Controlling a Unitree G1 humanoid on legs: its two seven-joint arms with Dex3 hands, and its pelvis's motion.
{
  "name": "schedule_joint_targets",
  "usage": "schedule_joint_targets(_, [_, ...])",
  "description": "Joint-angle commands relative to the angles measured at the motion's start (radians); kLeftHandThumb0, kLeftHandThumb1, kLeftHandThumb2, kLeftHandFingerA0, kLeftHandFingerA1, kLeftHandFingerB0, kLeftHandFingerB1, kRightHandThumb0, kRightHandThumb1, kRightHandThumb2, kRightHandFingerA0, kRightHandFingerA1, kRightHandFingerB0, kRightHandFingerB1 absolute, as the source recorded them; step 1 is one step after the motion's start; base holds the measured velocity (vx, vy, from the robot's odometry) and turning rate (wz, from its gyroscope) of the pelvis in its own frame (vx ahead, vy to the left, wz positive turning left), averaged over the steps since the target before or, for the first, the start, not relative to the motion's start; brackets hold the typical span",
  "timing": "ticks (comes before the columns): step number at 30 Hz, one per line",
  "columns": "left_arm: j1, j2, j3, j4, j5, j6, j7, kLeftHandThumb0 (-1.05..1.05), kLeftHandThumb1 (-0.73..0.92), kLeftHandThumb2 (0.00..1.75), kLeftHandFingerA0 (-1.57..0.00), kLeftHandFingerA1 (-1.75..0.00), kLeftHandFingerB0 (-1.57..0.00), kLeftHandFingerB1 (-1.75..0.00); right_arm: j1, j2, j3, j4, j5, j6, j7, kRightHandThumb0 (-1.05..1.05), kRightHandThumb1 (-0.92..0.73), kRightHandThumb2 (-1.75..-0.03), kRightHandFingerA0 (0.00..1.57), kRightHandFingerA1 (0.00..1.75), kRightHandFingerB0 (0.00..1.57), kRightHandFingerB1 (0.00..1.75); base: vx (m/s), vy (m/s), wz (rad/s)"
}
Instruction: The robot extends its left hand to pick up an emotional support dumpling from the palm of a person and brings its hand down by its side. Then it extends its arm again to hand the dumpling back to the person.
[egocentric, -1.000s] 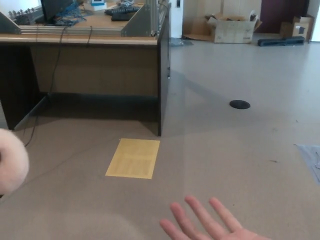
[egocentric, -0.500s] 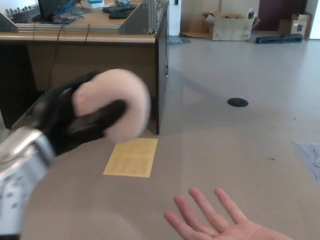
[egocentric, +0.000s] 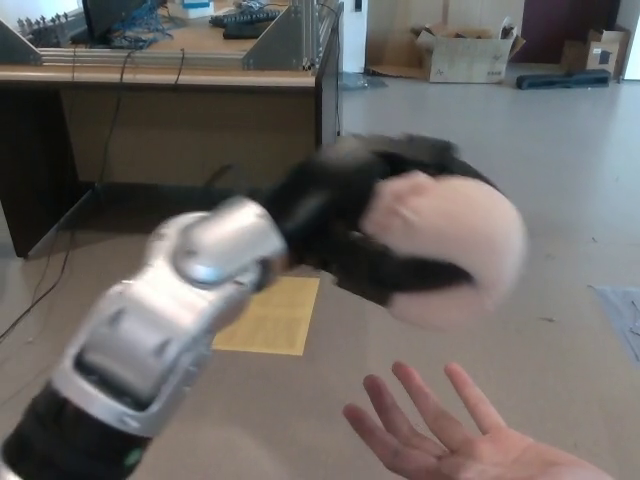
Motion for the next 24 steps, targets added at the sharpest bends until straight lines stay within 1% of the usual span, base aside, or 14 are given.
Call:
schedule_joint_targets(1, [-0.070,0.018,-0.179,-0.052,0.236,-0.181,-0.089,-0.15,0.72,0.68,-0.75,-1.52,-0.81,-1.04,-0.021,-0.032,0.007,0.002,-0.011,0.025,-0.011,-0.53,-0.60,-0.59,0.72,0.46,0.46,0.35,0.00,0.000,0.00])
schedule_joint_targets(2, [-0.067,0.019,-0.183,-0.052,0.239,-0.186,-0.087,-0.15,0.72,0.68,-0.75,-1.52,-0.81,-1.04,-0.022,-0.033,0.008,0.003,-0.013,0.023,-0.012,-0.53,-0.60,-0.59,0.72,0.46,0.46,0.35,0.00,0.000,0.00])
schedule_joint_targets(3, [-0.064,0.020,-0.190,-0.054,0.244,-0.181,-0.087,-0.15,0.72,0.68,-0.76,-1.50,-0.83,-1.00,-0.022,-0.034,0.009,0.006,-0.012,0.020,-0.007,-0.59,-0.50,-0.82,0.68,0.59,0.40,0.47,0.00,0.000,0.00])
schedule_joint_targets(7, [-0.053,0.025,-0.210,-0.067,0.264,-0.164,-0.093,-0.16,0.71,0.67,-0.76,-1.55,-0.81,-1.05,-0.023,-0.041,0.017,0.008,-0.018,0.011,-0.004,-0.58,-0.51,-0.82,0.68,0.58,0.39,0.47,0.00,0.000,0.00])
schedule_joint_targets(8, [-0.051,0.028,-0.212,-0.071,0.270,-0.160,-0.099,-0.16,0.71,0.67,-0.76,-1.55,-0.82,-1.04,-0.022,-0.040,0.019,0.006,-0.016,0.011,-0.004,-0.49,-0.61,-0.59,0.72,0.46,0.45,0.34,0.00,0.000,0.00])
schedule_joint_targets(15, [-0.032,0.032,-0.211,-0.090,0.302,-0.162,-0.137,-0.15,0.72,0.67,-0.76,-1.56,-0.83,-0.99,-0.021,-0.036,0.022,0.001,-0.007,0.020,-0.001,-0.48,-0.61,-0.59,0.71,0.46,0.44,0.34,0.00,0.000,0.00])
schedule_joint_targets(16, [-0.025,0.035,-0.207,-0.095,0.307,-0.160,-0.146,-0.15,0.73,0.66,-0.74,-1.55,-0.81,-1.02,-0.021,-0.036,0.019,0.001,-0.001,0.020,0.005,-0.53,-0.50,-0.80,0.63,0.57,0.37,0.46,0.00,0.000,0.00])
schedule_joint_targets(17, [-0.022,0.037,-0.204,-0.098,0.309,-0.157,-0.152,-0.15,0.73,0.66,-0.74,-1.55,-0.81,-1.02,-0.021,-0.035,0.017,0.001,0.002,0.019,0.010,-0.53,-0.50,-0.80,0.63,0.57,0.37,0.46,0.00,0.000,0.00])
schedule_joint_targets(18, [-0.015,0.044,-0.197,-0.101,0.310,-0.161,-0.162,-0.16,0.72,0.64,-0.72,-1.54,-0.80,-1.00,-0.022,-0.034,0.015,0.001,0.007,0.018,0.014,-0.49,-0.60,-0.58,0.70,0.46,0.44,0.34,0.00,0.000,0.00])
schedule_joint_targets(19, [-0.012,0.047,-0.193,-0.100,0.311,-0.166,-0.166,-0.16,0.72,0.64,-0.72,-1.54,-0.80,-1.00,-0.023,-0.034,0.015,0.000,0.007,0.018,0.014,-0.49,-0.60,-0.58,0.70,0.46,0.44,0.34,0.00,0.000,0.00])
schedule_joint_targets(20, [-0.003,0.051,-0.183,-0.101,0.312,-0.171,-0.172,-0.16,0.73,0.66,-0.73,-1.57,-0.77,-1.11,-0.024,-0.035,0.016,-0.002,0.004,0.023,0.010,-0.49,-0.60,-0.58,0.72,0.46,0.45,0.35,0.00,0.000,0.00])
schedule_joint_targets(21, [0.001,0.051,-0.178,-0.101,0.312,-0.171,-0.174,-0.16,0.73,0.66,-0.73,-1.57,-0.77,-1.11,-0.025,-0.035,0.018,-0.003,0.002,0.026,0.007,-0.49,-0.60,-0.58,0.72,0.46,0.45,0.35,0.00,0.000,0.00])
schedule_joint_targets(22, [0.011,0.049,-0.167,-0.103,0.308,-0.166,-0.174,-0.15,0.73,0.70,-0.77,-1.53,-0.83,-0.98,-0.024,-0.038,0.023,-0.005,-0.009,0.022,-0.003,-0.48,-0.60,-0.59,0.72,0.46,0.45,0.35,0.00,0.000,0.00])
schedule_joint_targets(24, [0.020,0.044,-0.156,-0.104,0.306,-0.160,-0.174,-0.15,0.73,0.70,-0.77,-1.53,-0.83,-0.98,-0.023,-0.041,0.029,-0.006,-0.019,0.013,-0.013,-0.48,-0.60,-0.59,0.72,0.46,0.45,0.35,0.00,0.000,0.00])
